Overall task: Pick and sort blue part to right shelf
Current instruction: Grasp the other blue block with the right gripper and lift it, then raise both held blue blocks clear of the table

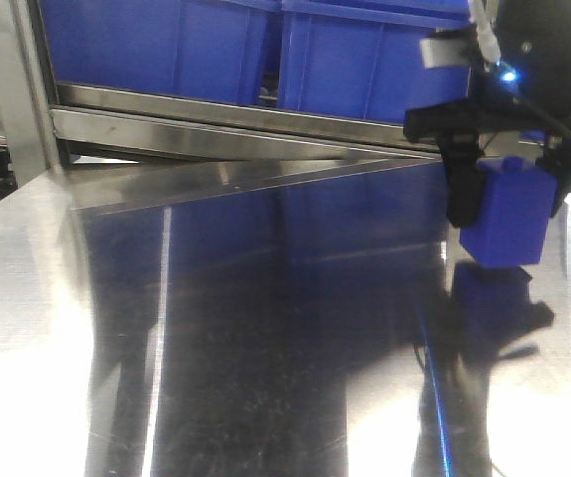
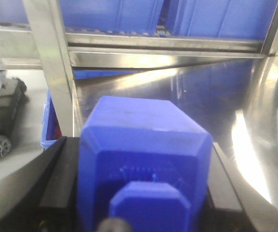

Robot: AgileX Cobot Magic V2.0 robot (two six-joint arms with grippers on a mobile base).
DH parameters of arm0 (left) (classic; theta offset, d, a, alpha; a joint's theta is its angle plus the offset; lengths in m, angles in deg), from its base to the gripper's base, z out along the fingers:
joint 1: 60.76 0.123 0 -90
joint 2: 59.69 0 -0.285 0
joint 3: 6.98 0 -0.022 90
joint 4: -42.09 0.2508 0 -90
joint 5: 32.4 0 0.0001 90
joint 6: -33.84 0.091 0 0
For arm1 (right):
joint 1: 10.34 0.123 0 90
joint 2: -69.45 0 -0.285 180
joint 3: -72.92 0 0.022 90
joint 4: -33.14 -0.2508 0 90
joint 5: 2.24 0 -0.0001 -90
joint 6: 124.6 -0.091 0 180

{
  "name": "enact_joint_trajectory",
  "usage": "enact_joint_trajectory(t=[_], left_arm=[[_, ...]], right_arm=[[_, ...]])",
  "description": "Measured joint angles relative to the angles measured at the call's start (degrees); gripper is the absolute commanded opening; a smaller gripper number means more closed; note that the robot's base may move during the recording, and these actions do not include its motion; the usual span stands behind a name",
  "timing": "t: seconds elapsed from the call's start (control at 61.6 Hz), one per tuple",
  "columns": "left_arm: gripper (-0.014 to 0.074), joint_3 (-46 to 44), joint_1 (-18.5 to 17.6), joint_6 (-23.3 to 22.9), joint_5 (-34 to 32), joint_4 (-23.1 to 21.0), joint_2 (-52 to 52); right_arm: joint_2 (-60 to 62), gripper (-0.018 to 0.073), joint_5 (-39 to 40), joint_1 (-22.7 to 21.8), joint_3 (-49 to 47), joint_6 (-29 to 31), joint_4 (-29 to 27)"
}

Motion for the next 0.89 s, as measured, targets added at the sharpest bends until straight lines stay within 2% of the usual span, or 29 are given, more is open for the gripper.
enact_joint_trajectory(t=[0.26, 0.471, 0.698, 0.893], left_arm=[[0.0356, 5.6, 0.0, 0.0, -0.1, 1.0, -11.1], [0.0356, 6.0, 0.0, 0.0, -0.2, 2.1, -13.6], [0.0356, 6.2, 0.0, 0.0, -0.9, 2.2, -13.6], [0.0356, 6.2, 0.0, 0.0, -1.1, 2.2, -13.6]], right_arm=[[10.7, 0.0291, 2.0, 4.7, 2.8, 0.0, 5.2], [25.6, 0.0291, 10.2, 8.3, 15.5, 0.0, 7.1], [46.1, 0.0291, 19.9, 8.9, 33.5, 0.0, 7.6], [62.8, 0.0291, 24.0, 8.9, 45.6, 0.0, 7.9]])
